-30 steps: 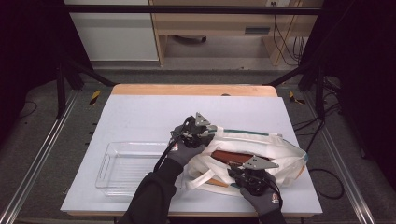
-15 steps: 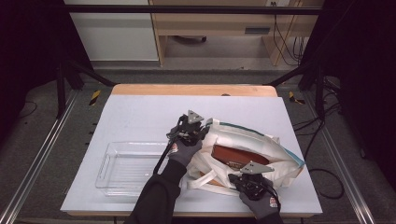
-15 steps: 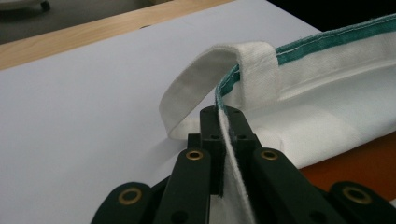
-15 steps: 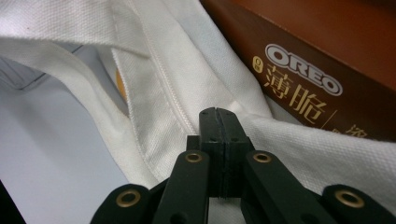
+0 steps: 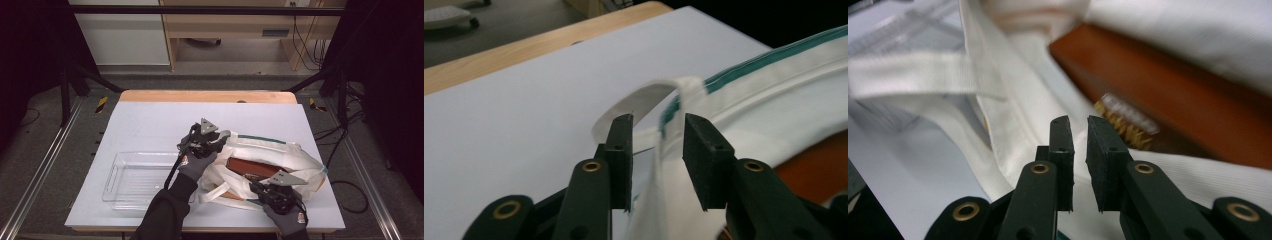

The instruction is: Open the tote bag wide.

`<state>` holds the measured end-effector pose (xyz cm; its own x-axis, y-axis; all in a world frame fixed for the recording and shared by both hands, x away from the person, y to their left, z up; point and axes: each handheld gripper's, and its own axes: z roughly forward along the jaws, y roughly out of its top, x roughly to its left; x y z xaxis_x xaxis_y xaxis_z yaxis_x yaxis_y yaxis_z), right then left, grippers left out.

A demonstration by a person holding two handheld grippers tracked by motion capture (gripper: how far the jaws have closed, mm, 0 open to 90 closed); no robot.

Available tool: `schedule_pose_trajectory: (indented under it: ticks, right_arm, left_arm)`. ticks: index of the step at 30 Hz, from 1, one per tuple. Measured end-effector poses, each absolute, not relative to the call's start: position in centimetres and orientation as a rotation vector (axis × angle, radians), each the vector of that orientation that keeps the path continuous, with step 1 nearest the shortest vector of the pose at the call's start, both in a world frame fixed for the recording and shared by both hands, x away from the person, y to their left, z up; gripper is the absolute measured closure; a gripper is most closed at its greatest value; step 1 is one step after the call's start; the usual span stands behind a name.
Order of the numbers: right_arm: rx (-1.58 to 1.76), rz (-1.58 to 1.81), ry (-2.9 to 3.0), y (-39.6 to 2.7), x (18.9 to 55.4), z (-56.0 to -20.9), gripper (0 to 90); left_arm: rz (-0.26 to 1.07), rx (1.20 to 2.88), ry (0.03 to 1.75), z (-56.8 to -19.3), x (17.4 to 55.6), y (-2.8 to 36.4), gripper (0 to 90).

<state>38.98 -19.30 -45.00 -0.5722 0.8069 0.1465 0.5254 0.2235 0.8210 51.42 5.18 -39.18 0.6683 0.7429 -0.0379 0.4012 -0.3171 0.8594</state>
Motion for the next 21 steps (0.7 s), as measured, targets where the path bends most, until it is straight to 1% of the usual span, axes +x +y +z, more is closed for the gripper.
schedule_pose_trajectory:
  ticks: [2, 3, 4, 5, 6, 7, 8, 9, 10, 11, 12, 13, 14, 15, 16, 17, 18, 21]
  right_arm:
    - [1.234, 1.275, 2.134, -20.4, 38.5, -43.8, 83.9]
    - [1.234, 1.275, 2.134, -20.4, 38.5, -43.8, 83.9]
    - [1.245, 1.269, 2.083, -21.9, 38.2, -42.7, 87.4]
    - [1.255, 1.257, 2.069, -22.3, 38.1, -42.5, 88.1]
    - [1.262, 1.235, 2.054, -22.8, 38.1, -42.3, 88.9]
    - [1.262, 1.235, 2.054, -22.8, 38.1, -42.3, 88.9]
    - [1.3, 1.18, 2.032, -23.8, 38.3, -42.5, 89.3]
    - [1.3, 1.18, 2.032, -23.8, 38.3, -42.5, 89.3]
    - [1.328, 1.161, 2.037, -24.5, 38.6, -43.2, 89.6]
    - [1.328, 1.161, 2.037, -24.5, 38.6, -43.2, 89.6]
    - [1.354, 1.133, 2.048, -24.8, 38.8, -43.9, 89.7]
    - [1.361, 1.128, 2.054, -24.9, 38.8, -44.2, 90.0]
    - [1.377, 1.13, 2.061, -25.1, 38.8, -44.5, 90.0]
    - [1.377, 1.13, 2.061, -25.1, 38.8, -44.5, 90.0]
    - [1.386, 1.126, 2.068, -25.3, 38.7, -44.8, 90.0]
    - [1.386, 1.126, 2.068, -25.3, 38.7, -44.8, 90.0]
    - [1.397, 1.113, 2.079, -25.4, 38.6, -45.1, 90.0]
    - [1.413, 1.08, 2.111, -25.6, 38.7, -45.8, 90.0]
  left_arm:
    - [0.457, 1.915, 0.865, -38.5, 50.3, 5.6, 62.9]
    - [0.457, 1.915, 0.865, -38.5, 50.3, 5.6, 62.7]
    - [0.449, 1.886, 0.844, -37.9, 48.9, 5.9, 63.7]
    - [0.449, 1.886, 0.844, -37.9, 48.9, 5.9, 65.3]
    - [0.434, 1.865, 0.826, -37.5, 47.4, 5.9, 68.4]
    - [0.434, 1.865, 0.826, -37.5, 47.4, 5.9, 71.8]
    - [0.413, 1.853, 0.813, -37.6, 45.9, 5.5, 76.1]
    - [0.413, 1.853, 0.813, -37.6, 45.9, 5.5, 77.9]
    - [0.409, 1.872, 0.805, -37.9, 45.1, 5.0, 80.6]
    - [0.399, 1.885, 0.801, -38.2, 44.7, 4.6, 80.6]
    - [0.391, 1.905, 0.796, -38.8, 44.0, 3.9, 83.7]
    - [0.388, 1.919, 0.795, -39.2, 43.6, 3.5, 84.7]
    - [0.387, 1.953, 0.789, -40.2, 42.8, 2.4, 85.8]
    - [0.387, 1.953, 0.789, -40.2, 42.8, 2.4, 86.3]
    - [0.376, 1.968, 0.791, -41.3, 42.2, 1.5, 87.0]
    - [0.376, 1.968, 0.791, -41.3, 42.2, 1.5, 87.4]
    - [0.371, 1.979, 0.797, -42.1, 41.8, 0.7, 87.6]
    - [0.377, 1.982, 0.798, -42.8, 41.5, 0.2, 87.8]
